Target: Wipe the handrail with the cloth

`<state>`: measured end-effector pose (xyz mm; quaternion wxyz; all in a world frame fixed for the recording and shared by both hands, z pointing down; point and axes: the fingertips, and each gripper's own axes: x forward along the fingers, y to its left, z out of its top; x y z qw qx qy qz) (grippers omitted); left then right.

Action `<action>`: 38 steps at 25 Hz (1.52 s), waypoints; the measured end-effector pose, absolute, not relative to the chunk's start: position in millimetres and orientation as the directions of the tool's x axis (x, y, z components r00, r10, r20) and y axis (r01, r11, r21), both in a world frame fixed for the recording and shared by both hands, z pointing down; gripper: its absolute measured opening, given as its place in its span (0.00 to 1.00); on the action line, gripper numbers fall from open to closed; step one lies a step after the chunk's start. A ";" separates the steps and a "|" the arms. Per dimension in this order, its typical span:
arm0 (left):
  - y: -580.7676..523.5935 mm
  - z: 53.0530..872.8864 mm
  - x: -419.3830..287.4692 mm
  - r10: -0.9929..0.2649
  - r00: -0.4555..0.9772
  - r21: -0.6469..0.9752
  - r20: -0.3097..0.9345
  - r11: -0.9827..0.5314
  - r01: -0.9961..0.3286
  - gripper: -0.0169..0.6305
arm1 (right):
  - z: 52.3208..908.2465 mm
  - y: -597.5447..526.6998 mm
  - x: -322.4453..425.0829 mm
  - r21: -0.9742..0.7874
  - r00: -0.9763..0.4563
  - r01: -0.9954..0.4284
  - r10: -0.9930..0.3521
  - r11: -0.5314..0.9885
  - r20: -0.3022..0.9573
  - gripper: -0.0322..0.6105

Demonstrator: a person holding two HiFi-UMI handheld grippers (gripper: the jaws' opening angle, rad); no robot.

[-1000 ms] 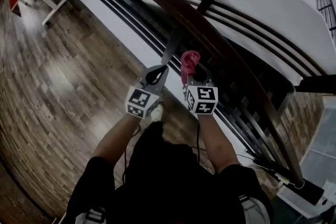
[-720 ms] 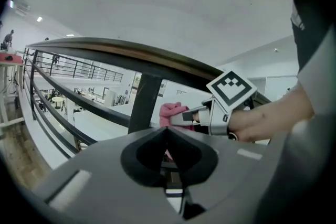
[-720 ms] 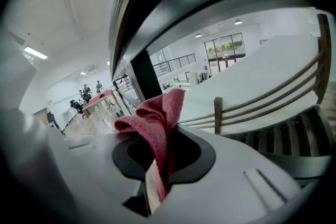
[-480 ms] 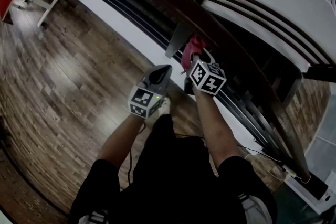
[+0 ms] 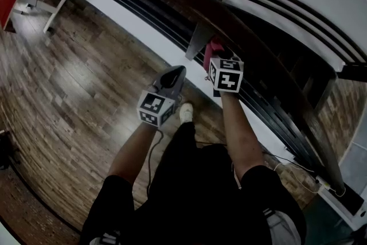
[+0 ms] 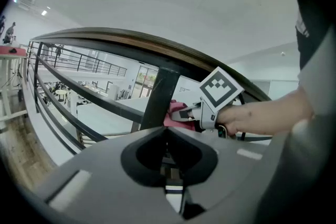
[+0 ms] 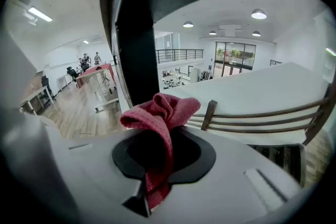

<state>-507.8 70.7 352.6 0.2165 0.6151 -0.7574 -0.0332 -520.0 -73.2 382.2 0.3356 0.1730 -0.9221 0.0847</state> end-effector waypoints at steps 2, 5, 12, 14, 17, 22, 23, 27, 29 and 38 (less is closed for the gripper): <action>70.2 355.5 -506.2 -0.944 -0.147 0.316 0.297 0.242 -0.917 0.02 | 382.9 -73.5 -518.1 -0.021 -0.714 -0.364 -0.265 0.931 0.647 0.13; 67.7 359.4 -497.9 -0.942 -0.120 0.311 0.314 0.221 -0.924 0.02 | 384.9 -74.4 -512.0 -0.014 -0.714 -0.363 -0.268 0.932 0.647 0.13; 59.5 353.2 -486.3 -0.942 -0.067 0.288 0.330 0.168 -0.943 0.03 | 384.5 -71.2 -500.9 -0.014 -0.715 -0.365 -0.270 0.931 0.645 0.13; 48.6 348.0 -480.1 -0.944 -0.054 0.267 0.325 0.146 -0.953 0.03 | 383.0 -72.1 -492.4 -0.013 -0.712 -0.360 -0.266 0.933 0.650 0.13; 34.0 338.9 -468.6 -0.950 -0.034 0.250 0.310 0.116 -0.961 0.03 | 382.7 -75.3 -475.4 -0.003 -0.709 -0.365 -0.276 0.931 0.649 0.13; 25.4 338.8 -451.6 -0.946 0.003 0.252 0.325 0.084 -0.964 0.02 | 384.5 -84.3 -450.7 -0.012 -0.701 -0.396 -0.294 0.918 0.649 0.13; 23.6 338.7 -449.0 -0.944 0.007 0.251 0.329 0.080 -0.965 0.02 | 384.9 -86.0 -447.2 -0.020 -0.702 -0.402 -0.294 0.915 0.649 0.13; 18.5 333.5 -441.3 -0.945 0.007 0.231 0.326 0.072 -0.970 0.02 | 384.5 -88.6 -435.1 -0.032 -0.703 -0.417 -0.300 0.908 0.645 0.13; 15.3 333.4 -434.6 -0.943 0.008 0.214 0.332 0.067 -0.974 0.02 | 384.4 -91.2 -423.5 -0.034 -0.699 -0.429 -0.308 0.903 0.646 0.13; -13.9 342.7 -394.4 -0.936 0.029 0.207 0.351 0.047 -0.977 0.02 | 390.5 -113.8 -355.7 -0.057 -0.663 -0.518 -0.358 0.854 0.658 0.13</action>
